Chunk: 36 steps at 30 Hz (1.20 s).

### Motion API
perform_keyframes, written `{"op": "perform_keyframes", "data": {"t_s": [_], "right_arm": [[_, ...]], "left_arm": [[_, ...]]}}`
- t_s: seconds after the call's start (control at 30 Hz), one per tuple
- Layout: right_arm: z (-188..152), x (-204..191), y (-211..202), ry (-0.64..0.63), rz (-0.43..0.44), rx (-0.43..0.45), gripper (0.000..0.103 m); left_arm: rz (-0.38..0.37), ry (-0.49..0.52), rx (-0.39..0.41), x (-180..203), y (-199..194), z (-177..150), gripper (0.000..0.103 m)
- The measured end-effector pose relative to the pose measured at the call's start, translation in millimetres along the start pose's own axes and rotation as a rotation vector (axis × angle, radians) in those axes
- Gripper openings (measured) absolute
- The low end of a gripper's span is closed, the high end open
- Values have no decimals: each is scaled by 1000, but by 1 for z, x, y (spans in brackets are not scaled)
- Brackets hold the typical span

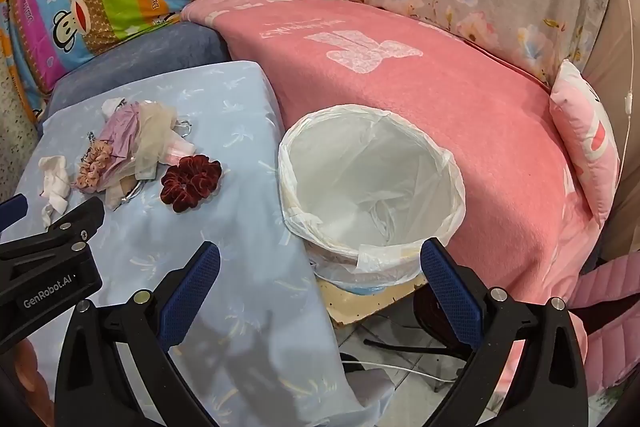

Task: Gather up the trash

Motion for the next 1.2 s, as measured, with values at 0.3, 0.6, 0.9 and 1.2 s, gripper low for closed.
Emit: {"op": "perform_keyframes", "data": {"t_s": [0.3, 0.6, 0.9, 1.2], "right_arm": [[1, 0, 3, 9, 0, -2, 97], [2, 5, 4, 9, -2, 3, 97], [3, 6, -1, 14, -5, 10, 97], [4, 8, -3, 16, -5, 13, 97]], "left_arm": [[-3, -4, 3, -3, -1, 2, 96], [6, -8, 1, -2, 1, 3, 96], [4, -6, 3, -3, -1, 3, 96], [8, -6, 9, -3, -4, 3, 96]]}}
Point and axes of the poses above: each gripper's, at about its wrist camera, not at the fingertips, and y roughly the way its jaws point, x to its right, z to its top, the point moved 6 cm from there along y, roughly the way its jaws point, and after that the axes turned 8 degrees about -z, right-handed, at the moved point
